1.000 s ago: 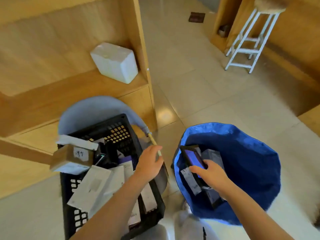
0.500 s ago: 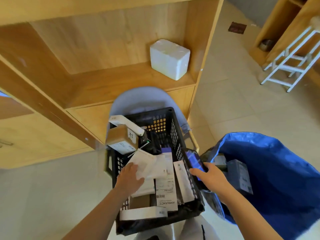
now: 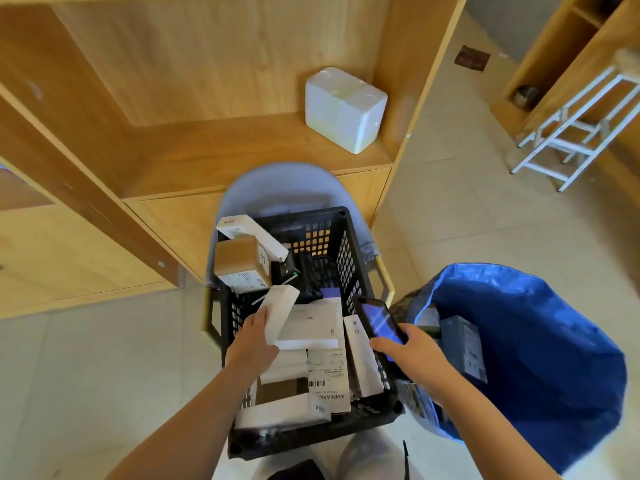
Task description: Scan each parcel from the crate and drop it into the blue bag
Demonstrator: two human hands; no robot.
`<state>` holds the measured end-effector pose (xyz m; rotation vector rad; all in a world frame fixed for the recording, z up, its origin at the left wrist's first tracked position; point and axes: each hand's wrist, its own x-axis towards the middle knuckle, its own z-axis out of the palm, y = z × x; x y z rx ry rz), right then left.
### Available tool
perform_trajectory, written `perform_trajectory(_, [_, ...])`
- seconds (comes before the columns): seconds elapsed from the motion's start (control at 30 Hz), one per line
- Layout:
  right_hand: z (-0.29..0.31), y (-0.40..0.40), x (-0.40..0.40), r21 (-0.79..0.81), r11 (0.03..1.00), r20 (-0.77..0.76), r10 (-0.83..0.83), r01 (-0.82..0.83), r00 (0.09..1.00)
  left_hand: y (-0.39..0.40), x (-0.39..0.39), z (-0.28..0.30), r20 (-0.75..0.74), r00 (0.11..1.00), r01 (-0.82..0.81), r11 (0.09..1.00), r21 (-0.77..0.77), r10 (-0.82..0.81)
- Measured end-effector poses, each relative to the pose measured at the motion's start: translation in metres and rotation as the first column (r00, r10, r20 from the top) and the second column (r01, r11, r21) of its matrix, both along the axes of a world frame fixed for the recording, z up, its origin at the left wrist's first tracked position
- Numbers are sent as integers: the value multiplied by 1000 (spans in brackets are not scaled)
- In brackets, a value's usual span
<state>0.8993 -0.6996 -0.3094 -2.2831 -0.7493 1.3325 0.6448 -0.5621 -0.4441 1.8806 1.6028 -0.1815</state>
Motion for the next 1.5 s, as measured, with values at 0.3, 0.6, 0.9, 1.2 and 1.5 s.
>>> perform_trajectory(0.3, [13, 6, -2, 22, 992, -20, 126, -126, 992, 2, -20, 44, 482, 740, -350, 881, -319, 468])
perform_trajectory(0.6, [30, 21, -4, 64, 933, -140, 360, -355, 922, -2, -20, 67, 602, 507, -308, 783, -541, 616])
perform_trajectory(0.9, [32, 26, -11, -14, 837, -136, 540, -547, 830, -2, -11, 76, 605, 494, -325, 777, -539, 625])
perform_trajectory(1.2, [32, 29, -8, -18, 852, -216, 508, -524, 834, 2, -8, 79, 625, 525, -311, 814, -491, 578])
perform_trajectory(1.5, [28, 21, -6, -13, 861, -264, 487, -508, 832, 2, -3, 78, 623, 541, -313, 823, -474, 565])
